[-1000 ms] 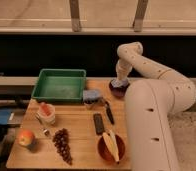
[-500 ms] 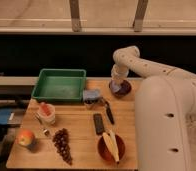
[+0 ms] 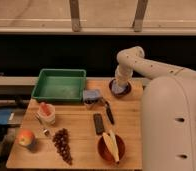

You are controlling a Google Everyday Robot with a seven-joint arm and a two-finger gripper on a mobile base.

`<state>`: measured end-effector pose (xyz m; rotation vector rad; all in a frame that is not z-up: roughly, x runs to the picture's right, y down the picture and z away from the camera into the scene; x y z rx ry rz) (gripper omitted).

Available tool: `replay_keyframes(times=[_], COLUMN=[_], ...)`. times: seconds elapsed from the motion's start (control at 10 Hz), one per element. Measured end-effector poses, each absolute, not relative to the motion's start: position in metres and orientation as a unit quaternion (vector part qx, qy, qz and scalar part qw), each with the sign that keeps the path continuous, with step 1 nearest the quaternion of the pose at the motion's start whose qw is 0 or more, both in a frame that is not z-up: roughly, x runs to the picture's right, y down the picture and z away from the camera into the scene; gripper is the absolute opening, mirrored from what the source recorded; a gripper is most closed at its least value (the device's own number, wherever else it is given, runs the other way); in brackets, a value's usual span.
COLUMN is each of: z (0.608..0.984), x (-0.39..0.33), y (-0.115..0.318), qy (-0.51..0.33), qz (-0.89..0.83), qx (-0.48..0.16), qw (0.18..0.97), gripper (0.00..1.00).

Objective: Wipe purple bowl with towel

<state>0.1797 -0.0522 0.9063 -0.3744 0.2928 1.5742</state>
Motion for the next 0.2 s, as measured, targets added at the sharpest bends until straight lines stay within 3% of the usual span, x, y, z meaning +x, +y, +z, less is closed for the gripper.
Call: replay_keyframes(times=[0.2], z=[0.9202], x=[0.1959], y=[-0.0715], qy=[0.128], qz=[0.716], qx=[-0.171], qw=[0.664], gripper=[0.0])
